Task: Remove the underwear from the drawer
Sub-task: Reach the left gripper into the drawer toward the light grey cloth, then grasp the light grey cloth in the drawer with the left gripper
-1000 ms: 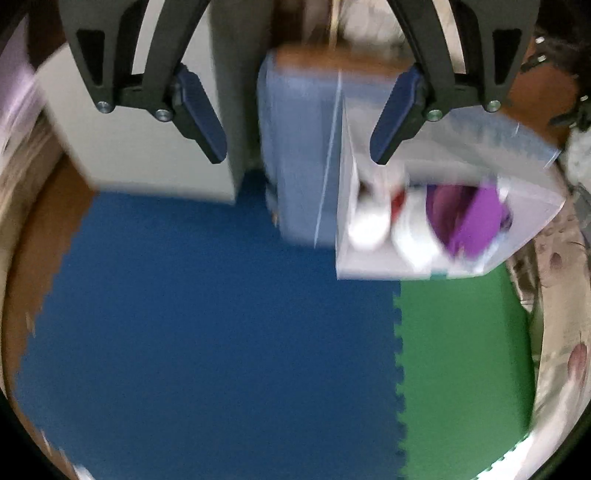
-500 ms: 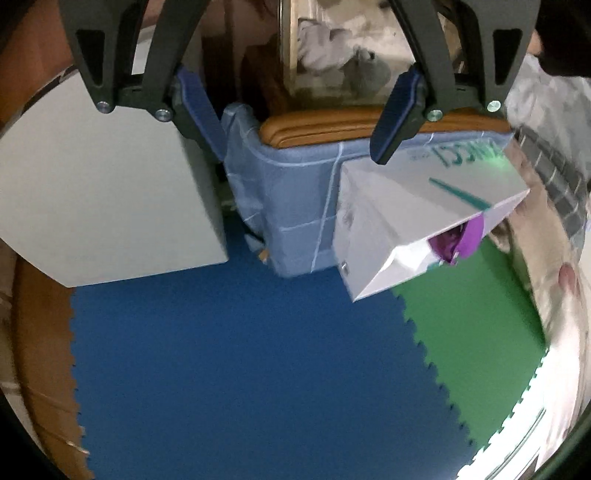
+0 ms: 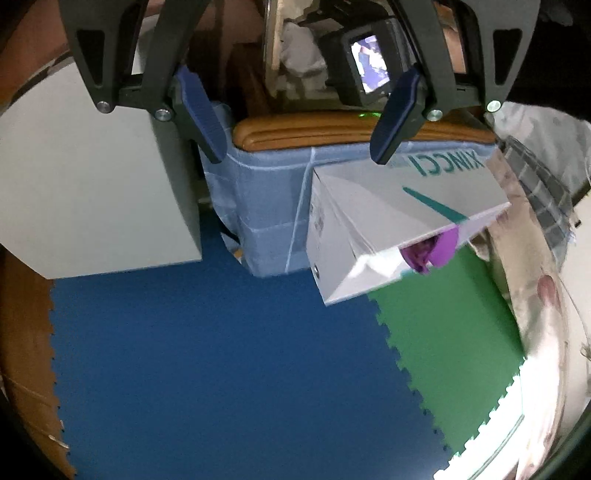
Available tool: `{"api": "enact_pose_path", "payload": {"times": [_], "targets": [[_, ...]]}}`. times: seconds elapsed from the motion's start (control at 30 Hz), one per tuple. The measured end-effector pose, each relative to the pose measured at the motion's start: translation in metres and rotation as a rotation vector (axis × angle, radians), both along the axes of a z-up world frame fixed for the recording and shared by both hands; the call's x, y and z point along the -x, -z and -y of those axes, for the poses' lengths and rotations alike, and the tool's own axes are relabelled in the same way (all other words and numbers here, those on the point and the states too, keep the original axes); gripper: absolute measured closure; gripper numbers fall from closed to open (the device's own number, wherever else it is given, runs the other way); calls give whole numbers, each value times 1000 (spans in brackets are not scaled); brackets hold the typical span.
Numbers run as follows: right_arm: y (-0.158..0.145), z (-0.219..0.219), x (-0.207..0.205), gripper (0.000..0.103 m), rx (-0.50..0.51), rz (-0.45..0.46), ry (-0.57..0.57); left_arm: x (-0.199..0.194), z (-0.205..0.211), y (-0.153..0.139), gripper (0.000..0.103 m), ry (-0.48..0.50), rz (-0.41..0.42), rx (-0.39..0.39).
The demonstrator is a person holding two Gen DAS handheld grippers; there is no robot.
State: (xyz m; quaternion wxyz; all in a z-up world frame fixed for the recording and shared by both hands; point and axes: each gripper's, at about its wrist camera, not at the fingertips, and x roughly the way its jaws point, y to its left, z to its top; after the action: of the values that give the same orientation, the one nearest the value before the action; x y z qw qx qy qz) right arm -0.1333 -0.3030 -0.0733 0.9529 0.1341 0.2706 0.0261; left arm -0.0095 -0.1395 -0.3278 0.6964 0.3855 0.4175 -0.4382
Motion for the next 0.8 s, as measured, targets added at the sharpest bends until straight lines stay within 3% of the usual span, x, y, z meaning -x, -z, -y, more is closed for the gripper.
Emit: {"api": "enact_pose_path", "payload": {"times": [0.1, 0.17, 0.2, 0.3, 0.37, 0.47, 0.5, 0.53, 0.67, 0.73, 0.8], "targets": [[-2, -4, 5, 21, -1, 47, -29, 3, 6, 12, 1, 5, 38, 26], [3, -7, -2, 21, 28, -3, -21, 5, 8, 20, 4, 0, 63, 13], [3, -9, -6, 21, 32, -29, -24, 7, 8, 25, 10, 4, 73, 0], [5, -14, -2, 21, 46, 12, -50, 14, 11, 31, 17, 24, 95, -10], [8, -17, -9, 21, 63, -46, -37, 18, 14, 30, 22, 19, 105, -10], [10, -18, -6, 21, 49, -4, -57, 22, 18, 28, 40, 17, 107, -17], [14, -18, -10, 21, 54, -31, -47, 23, 20, 27, 47, 17, 107, -25], [16, -19, -15, 21, 58, -67, -36, 24, 21, 26, 50, 15, 108, -32], [23, -17, -15, 21, 39, -41, -49, 28, 26, 24, 59, 9, 105, -47], [31, -15, -24, 21, 47, -96, -29, 29, 28, 23, 61, 6, 106, -50], [32, -12, -26, 21, 25, -90, -26, 24, 29, 17, 66, 10, 122, -54]]}}
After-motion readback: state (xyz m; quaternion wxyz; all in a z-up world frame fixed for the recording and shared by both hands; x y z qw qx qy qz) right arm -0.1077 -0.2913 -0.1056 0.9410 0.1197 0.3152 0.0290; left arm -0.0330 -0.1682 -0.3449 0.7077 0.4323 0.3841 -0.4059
